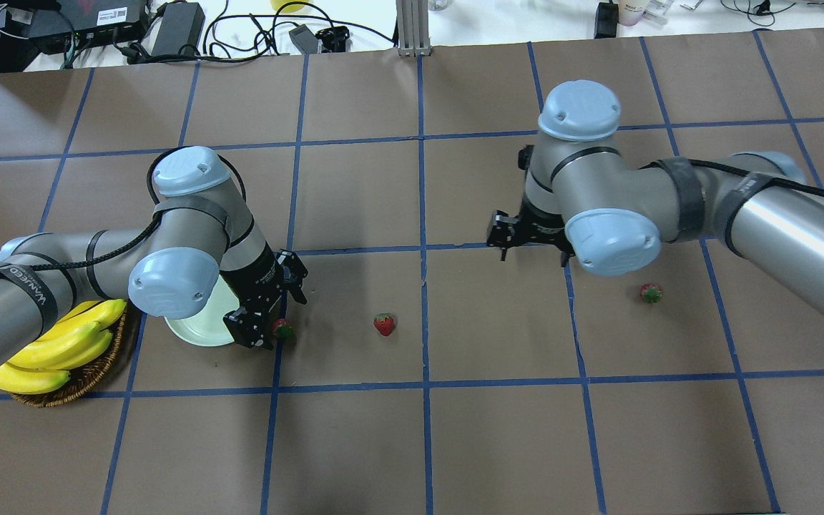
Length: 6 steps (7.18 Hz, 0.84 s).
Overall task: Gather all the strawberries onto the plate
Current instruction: 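Grasp the third strawberry with the right gripper while the left gripper closes on the first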
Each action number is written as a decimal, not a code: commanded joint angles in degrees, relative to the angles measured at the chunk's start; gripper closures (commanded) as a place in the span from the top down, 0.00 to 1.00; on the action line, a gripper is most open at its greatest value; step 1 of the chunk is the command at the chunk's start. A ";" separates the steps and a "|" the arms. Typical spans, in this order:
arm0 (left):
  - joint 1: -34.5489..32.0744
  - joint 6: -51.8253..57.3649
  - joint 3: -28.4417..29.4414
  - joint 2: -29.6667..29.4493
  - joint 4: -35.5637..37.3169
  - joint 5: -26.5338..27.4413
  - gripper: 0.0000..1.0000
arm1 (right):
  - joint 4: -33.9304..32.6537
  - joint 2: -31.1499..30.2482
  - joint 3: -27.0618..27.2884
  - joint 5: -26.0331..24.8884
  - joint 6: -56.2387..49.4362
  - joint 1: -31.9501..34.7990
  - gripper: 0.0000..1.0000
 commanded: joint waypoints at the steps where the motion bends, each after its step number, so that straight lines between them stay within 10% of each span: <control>1: 0.27 -0.13 -0.34 -0.24 -0.14 0.12 0.98 | -1.78 -0.40 5.30 -4.97 -16.75 -11.28 0.93; 4: 1.23 0.22 -0.42 -0.50 -0.22 2.74 0.94 | -5.58 0.13 9.27 -5.24 -23.49 -14.76 0.92; 6: 1.50 -0.31 -0.60 -0.68 -0.66 2.75 0.94 | -5.76 0.57 9.81 -6.54 -25.86 -14.76 0.59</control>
